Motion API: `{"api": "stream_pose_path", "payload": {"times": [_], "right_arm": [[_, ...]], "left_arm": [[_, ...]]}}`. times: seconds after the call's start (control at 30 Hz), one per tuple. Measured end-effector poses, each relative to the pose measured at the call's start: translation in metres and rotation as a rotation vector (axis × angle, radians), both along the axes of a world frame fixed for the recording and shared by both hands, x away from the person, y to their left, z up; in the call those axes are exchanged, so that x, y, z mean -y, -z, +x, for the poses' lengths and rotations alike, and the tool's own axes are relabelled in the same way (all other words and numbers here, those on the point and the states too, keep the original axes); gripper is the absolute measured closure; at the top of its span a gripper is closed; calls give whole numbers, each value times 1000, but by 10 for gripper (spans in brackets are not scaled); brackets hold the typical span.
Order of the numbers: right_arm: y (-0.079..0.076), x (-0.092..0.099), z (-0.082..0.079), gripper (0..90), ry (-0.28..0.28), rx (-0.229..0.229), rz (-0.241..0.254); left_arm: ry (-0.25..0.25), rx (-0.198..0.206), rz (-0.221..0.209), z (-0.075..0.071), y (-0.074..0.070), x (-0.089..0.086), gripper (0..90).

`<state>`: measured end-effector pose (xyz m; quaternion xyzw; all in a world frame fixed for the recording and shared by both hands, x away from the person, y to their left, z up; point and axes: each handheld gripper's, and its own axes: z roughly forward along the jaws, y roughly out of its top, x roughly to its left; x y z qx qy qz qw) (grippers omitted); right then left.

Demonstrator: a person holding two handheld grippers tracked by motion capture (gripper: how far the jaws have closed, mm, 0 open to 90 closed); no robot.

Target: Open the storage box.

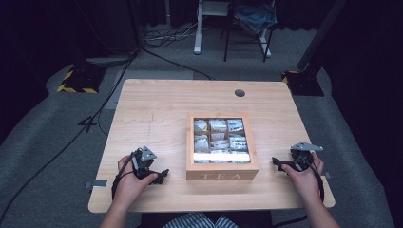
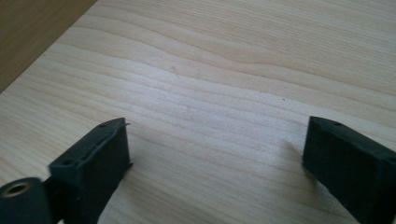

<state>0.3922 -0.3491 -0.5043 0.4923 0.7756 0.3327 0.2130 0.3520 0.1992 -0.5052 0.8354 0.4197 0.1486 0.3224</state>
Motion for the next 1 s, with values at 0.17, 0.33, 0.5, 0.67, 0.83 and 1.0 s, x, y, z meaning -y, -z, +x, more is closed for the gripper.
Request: {"api": "stream_pose_path", "payload": {"times": [0.17,0.33,0.5,0.67,0.83,1.0], "right_arm": [[-1,3,-5,169,-24,15,7],[-1,5,-9,240,-41,24,12],[-1,7,-13,294,-47,33,18],[-1,7,-14,298,-43,33,18],[-4,8,-15,352,-47,18,14],[-9,9,-17,356,-43,36,23]], "left_arm": [[-1,-5,2,2,0,0,5],[8,-1,-3,4,0,-1,5],[15,-4,0,6,0,-1,5],[14,-2,2,6,0,-1,5],[14,-4,0,6,0,-1,5],[10,2,4,7,0,-1,5]]}}
